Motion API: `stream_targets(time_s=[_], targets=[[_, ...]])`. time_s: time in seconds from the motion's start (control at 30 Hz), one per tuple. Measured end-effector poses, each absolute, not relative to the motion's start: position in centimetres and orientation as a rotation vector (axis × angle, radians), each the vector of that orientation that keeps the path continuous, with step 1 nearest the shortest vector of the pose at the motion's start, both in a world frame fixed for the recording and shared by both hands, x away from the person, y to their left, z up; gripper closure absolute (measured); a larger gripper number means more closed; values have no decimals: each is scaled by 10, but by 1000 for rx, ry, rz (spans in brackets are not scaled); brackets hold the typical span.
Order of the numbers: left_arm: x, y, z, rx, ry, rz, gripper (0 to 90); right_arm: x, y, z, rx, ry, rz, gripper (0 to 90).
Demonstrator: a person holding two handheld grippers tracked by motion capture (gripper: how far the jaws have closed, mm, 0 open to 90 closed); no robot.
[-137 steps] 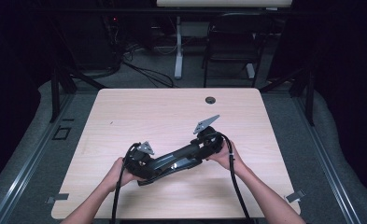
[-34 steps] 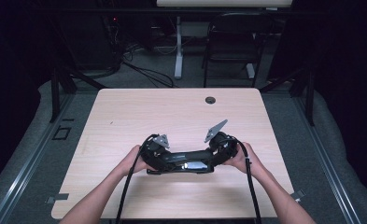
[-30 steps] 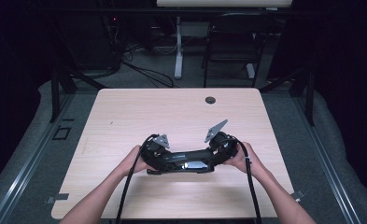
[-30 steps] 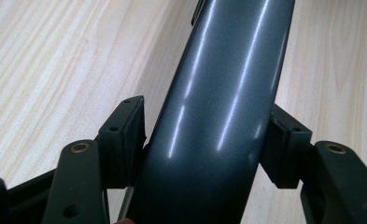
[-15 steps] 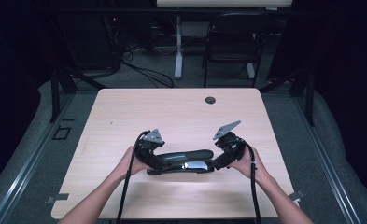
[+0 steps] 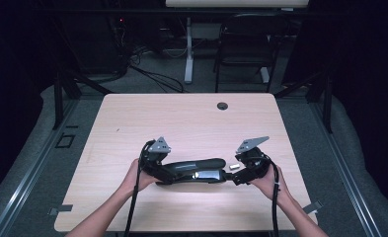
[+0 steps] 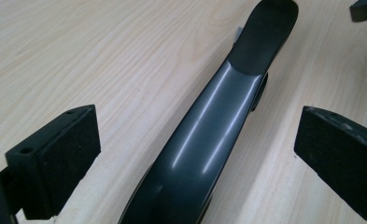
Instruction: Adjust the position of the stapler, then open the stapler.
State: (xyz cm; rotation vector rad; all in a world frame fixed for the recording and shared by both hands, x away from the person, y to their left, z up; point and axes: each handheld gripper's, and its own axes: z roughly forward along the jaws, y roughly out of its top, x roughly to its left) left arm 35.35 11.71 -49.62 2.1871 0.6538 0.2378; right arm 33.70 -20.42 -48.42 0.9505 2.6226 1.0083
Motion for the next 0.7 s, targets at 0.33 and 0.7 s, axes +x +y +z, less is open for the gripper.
stream_targets(time_s=[0.33,0.7], targets=[[330,97,-488,2125,618,290,160,324,-199,-485,886,2637,988,604],[310,78,-490,2109,564,317,305,319,-185,-502,773,2700,908,830]])
